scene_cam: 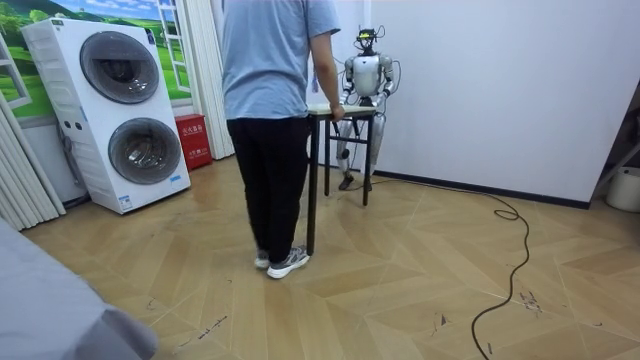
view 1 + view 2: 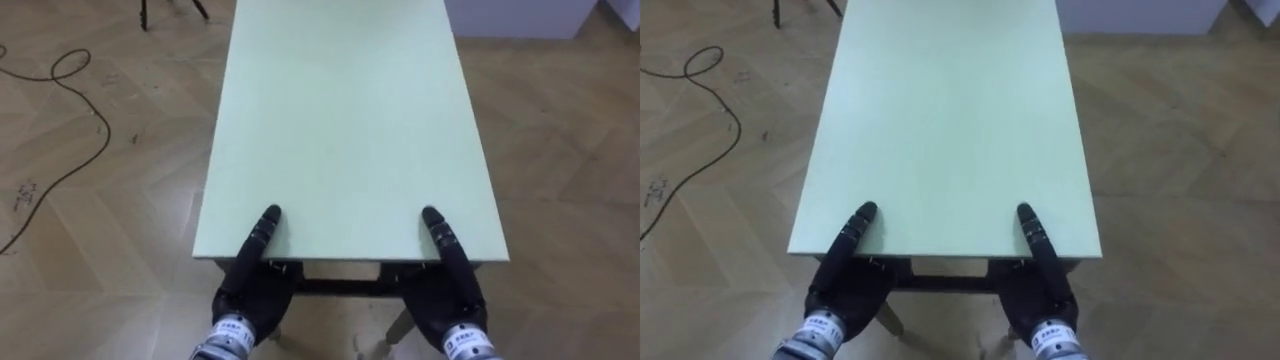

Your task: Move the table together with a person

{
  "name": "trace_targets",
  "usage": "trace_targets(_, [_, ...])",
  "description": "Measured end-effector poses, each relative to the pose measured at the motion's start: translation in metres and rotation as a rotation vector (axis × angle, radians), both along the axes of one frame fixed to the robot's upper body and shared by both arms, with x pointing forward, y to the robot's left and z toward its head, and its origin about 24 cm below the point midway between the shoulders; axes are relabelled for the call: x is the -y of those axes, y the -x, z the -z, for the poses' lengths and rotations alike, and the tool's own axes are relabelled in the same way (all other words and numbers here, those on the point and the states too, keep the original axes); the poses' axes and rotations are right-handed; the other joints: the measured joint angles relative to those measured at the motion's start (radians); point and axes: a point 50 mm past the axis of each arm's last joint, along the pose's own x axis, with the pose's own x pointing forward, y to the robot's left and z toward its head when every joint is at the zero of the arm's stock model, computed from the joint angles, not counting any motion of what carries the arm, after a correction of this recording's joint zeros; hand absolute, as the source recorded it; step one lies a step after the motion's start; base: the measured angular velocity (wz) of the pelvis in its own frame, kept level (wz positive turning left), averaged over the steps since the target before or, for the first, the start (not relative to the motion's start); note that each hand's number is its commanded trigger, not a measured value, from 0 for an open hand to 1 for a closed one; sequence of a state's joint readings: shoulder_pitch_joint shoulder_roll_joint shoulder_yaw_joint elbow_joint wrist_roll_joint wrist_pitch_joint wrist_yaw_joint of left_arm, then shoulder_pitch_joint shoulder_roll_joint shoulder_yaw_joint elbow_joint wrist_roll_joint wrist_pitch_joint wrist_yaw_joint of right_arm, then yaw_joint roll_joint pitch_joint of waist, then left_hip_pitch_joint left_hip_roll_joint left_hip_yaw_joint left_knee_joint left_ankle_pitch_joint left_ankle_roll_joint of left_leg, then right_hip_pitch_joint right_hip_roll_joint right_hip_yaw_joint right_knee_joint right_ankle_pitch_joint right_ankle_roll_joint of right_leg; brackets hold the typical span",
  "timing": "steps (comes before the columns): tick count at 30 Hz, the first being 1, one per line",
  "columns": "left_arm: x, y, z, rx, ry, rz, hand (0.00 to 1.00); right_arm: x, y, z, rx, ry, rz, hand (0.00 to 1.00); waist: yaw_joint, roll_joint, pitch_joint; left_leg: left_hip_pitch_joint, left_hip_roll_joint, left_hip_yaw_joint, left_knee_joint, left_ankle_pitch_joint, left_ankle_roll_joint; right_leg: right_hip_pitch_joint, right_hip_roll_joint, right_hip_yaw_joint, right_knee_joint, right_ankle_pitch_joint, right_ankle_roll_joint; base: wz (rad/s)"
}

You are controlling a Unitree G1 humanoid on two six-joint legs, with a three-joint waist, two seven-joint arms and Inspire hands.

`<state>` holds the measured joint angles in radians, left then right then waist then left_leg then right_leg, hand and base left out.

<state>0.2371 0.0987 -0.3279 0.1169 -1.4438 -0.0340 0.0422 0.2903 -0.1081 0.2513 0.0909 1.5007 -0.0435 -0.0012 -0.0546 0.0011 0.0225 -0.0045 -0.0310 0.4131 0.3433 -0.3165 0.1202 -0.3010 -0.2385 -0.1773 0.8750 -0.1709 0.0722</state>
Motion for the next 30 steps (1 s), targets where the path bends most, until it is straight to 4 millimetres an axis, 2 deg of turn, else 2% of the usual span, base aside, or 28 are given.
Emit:
trace_targets(1, [0.001, 0.001, 0.000, 0.007, 0.002, 0.002, 1.00, 0.001, 0.001, -0.001, 0.005, 0.003, 0.000, 1.00, 0.013, -0.009, 0.0013, -0.011, -0.017, 0.010, 0.000, 0.004, 0.008, 0.065, -0.033, 0.013, 0.007, -0.031, 0.011, -0.25])
trace_targets(2, [0.000, 0.002, 0.000, 0.011, 0.005, 0.002, 1.00, 0.001, 0.003, -0.002, 0.007, 0.002, -0.002, 1.00, 0.026, -0.019, -0.0016, -0.026, -0.029, 0.020, 0.006, 0.005, 0.010, 0.124, -0.062, 0.023, -0.006, -0.044, 0.019, -0.28])
trace_targets(3, [0.000, 0.002, 0.000, 0.013, 0.006, 0.002, 1.00, 0.001, 0.004, -0.003, 0.008, 0.002, -0.003, 1.00, 0.034, -0.022, -0.0018, -0.037, -0.031, 0.025, 0.015, 0.005, 0.010, 0.148, -0.072, 0.027, -0.022, -0.052, 0.026, -0.35])
trace_targets(4, [0.000, 0.003, 0.000, 0.014, 0.007, -0.001, 1.00, 0.000, 0.004, -0.004, 0.012, -0.001, -0.008, 1.00, 0.041, -0.026, -0.0012, -0.064, -0.029, 0.019, 0.040, 0.005, 0.010, 0.170, -0.073, 0.036, -0.071, -0.077, 0.047, -0.36])
trace_targets(6, [0.000, 0.004, 0.000, 0.013, 0.012, 0.000, 1.00, -0.002, 0.003, -0.004, 0.014, 0.001, -0.017, 1.00, 0.059, -0.024, -0.0003, -0.091, -0.017, -0.006, 0.071, 0.006, 0.009, 0.168, -0.052, 0.041, -0.108, -0.093, 0.050, -0.30])
trace_targets(8, [-0.001, 0.003, -0.002, 0.019, 0.012, 0.002, 1.00, -0.004, 0.003, -0.004, 0.011, -0.007, -0.015, 1.00, 0.073, -0.029, 0.0008, -0.101, 0.001, -0.005, 0.070, 0.018, -0.005, 0.176, -0.031, 0.040, -0.148, -0.097, 0.054, -0.18])
trace_targets(10, [-0.005, 0.001, -0.008, 0.041, -0.014, 0.007, 1.00, -0.006, 0.001, -0.005, 0.018, -0.026, -0.009, 1.00, 0.084, -0.049, 0.0026, -0.133, 0.019, 0.001, 0.070, 0.039, -0.008, 0.190, -0.012, 0.030, -0.237, -0.116, 0.057, -0.11])
trace_targets(12, [-0.007, -0.001, -0.011, 0.056, -0.031, 0.003, 1.00, -0.008, 0.000, -0.006, 0.023, -0.038, -0.006, 1.00, 0.089, -0.052, 0.0033, -0.160, 0.035, 0.010, 0.075, 0.049, -0.008, 0.200, 0.015, 0.026, -0.315, -0.121, 0.061, -0.17])
trace_targets(14, [-0.013, -0.003, -0.016, 0.079, -0.052, -0.003, 1.00, -0.012, -0.001, -0.007, 0.035, -0.053, -0.011, 1.00, 0.103, -0.052, 0.0031, -0.205, 0.067, 0.023, 0.101, 0.051, -0.010, 0.201, 0.049, 0.032, -0.395, -0.120, 0.062, -0.24])
trace_targets(15, [-0.014, -0.003, -0.017, 0.084, -0.057, -0.002, 1.00, -0.014, -0.001, -0.007, 0.037, -0.058, -0.011, 1.00, 0.108, -0.052, 0.0030, -0.216, 0.076, 0.024, 0.105, 0.052, -0.010, 0.201, 0.055, 0.027, -0.407, -0.121, 0.061, -0.12])
trace_targets(17, [-0.016, -0.005, -0.019, 0.092, -0.059, -0.008, 1.00, -0.017, -0.002, -0.007, 0.043, -0.070, -0.008, 1.00, 0.102, -0.049, 0.0030, -0.255, 0.102, 0.019, 0.137, 0.053, -0.011, 0.212, 0.067, -0.030, -0.448, -0.121, 0.060, 0.00])
trace_targets(21, [-0.014, -0.001, -0.017, 0.079, -0.049, -0.003, 1.00, -0.014, -0.001, -0.005, 0.040, -0.064, -0.007, 1.00, 0.085, -0.044, 0.0022, -0.281, 0.111, -0.011, 0.155, 0.061, -0.016, 0.214, 0.074, -0.076, -0.454, -0.124, 0.051, 0.17])
trace_targets(22, [-0.013, -0.001, -0.016, 0.076, -0.046, -0.002, 1.00, -0.014, 0.000, -0.004, 0.040, -0.063, -0.007, 1.00, 0.081, -0.042, 0.0021, -0.289, 0.116, -0.018, 0.164, 0.061, -0.017, 0.214, 0.082, -0.079, -0.450, -0.128, 0.042, 0.21])
trace_targets(24, [-0.013, 0.001, -0.015, 0.069, -0.047, 0.001, 1.00, -0.013, 0.001, 0.000, 0.039, -0.063, -0.008, 1.00, 0.066, -0.038, 0.0003, -0.297, 0.123, -0.034, 0.179, 0.061, -0.017, 0.220, 0.089, -0.105, -0.446, -0.126, 0.037, 0.25])
trace_targets(25, [-0.012, 0.002, -0.014, 0.064, -0.045, 0.007, 1.00, -0.012, 0.002, 0.001, 0.037, -0.063, -0.007, 1.00, 0.057, -0.029, 0.0032, -0.301, 0.123, -0.058, 0.199, 0.061, -0.019, 0.231, 0.093, -0.128, -0.447, -0.126, 0.037, 0.42])
trace_targets(26, [-0.010, 0.003, -0.012, 0.056, -0.046, 0.014, 1.00, -0.011, 0.003, 0.002, 0.033, -0.059, -0.003, 1.00, 0.047, -0.022, 0.0013, -0.300, 0.126, -0.069, 0.209, 0.060, -0.020, 0.235, 0.099, -0.127, -0.446, -0.126, 0.036, 0.37])
trace_targets(28, [-0.010, 0.005, -0.011, 0.048, -0.045, 0.009, 1.00, -0.010, 0.004, 0.002, 0.031, -0.053, -0.007, 1.00, 0.046, -0.013, 0.0012, -0.297, 0.130, -0.072, 0.209, 0.061, -0.023, 0.236, 0.105, -0.125, -0.443, -0.126, 0.036, 0.07])
trace_targets(30, [-0.010, 0.007, -0.010, 0.041, -0.041, 0.004, 1.00, -0.008, 0.004, 0.002, 0.031, -0.040, -0.009, 1.00, 0.047, 0.004, 0.0018, -0.299, 0.137, -0.078, 0.208, 0.059, -0.028, 0.238, 0.115, -0.124, -0.444, -0.124, 0.031, 0.02])
